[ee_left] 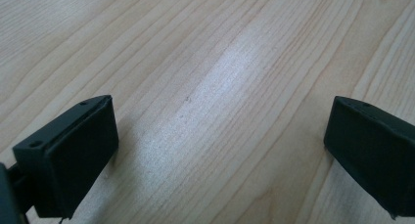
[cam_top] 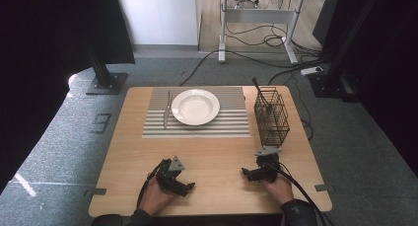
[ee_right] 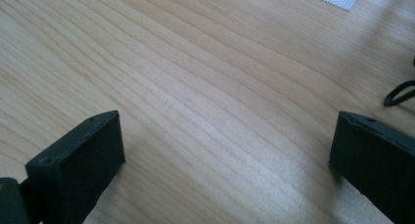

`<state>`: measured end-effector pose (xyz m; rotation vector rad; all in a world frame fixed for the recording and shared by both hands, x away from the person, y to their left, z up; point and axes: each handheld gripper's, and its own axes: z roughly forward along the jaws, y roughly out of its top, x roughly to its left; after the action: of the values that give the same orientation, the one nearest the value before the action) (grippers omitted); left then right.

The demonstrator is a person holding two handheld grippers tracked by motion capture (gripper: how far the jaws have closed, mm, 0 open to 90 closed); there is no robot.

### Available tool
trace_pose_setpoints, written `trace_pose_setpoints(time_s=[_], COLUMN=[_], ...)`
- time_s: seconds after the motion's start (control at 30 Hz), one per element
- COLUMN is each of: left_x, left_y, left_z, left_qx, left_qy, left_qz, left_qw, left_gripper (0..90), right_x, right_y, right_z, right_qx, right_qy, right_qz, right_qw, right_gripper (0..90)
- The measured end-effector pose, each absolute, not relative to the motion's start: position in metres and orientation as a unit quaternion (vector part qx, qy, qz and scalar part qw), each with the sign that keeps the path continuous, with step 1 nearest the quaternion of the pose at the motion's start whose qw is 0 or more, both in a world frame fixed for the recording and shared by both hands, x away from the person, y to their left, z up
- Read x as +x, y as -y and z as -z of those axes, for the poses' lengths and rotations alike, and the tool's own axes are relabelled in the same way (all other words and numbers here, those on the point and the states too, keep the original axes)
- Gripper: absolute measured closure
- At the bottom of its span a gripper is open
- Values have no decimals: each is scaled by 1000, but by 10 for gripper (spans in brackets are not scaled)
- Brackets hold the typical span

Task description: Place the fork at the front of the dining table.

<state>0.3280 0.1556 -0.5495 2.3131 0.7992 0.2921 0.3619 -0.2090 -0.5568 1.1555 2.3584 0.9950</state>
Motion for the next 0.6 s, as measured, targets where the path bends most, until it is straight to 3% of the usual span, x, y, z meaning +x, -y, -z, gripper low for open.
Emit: trace_pose_setpoints(time_s=[0.6], left_x=[330], left_y=[-155], left_z=[549], left_qx=[882], left_qy=[-311], left_qz=[-113], left_qw=[335], left_gripper=[0], right_x=[358], right_y=[210], right_z=[557], right_qx=[401], right_qy=[-830], right_qz=[-351], right_qw=[164], right_gripper=[0])
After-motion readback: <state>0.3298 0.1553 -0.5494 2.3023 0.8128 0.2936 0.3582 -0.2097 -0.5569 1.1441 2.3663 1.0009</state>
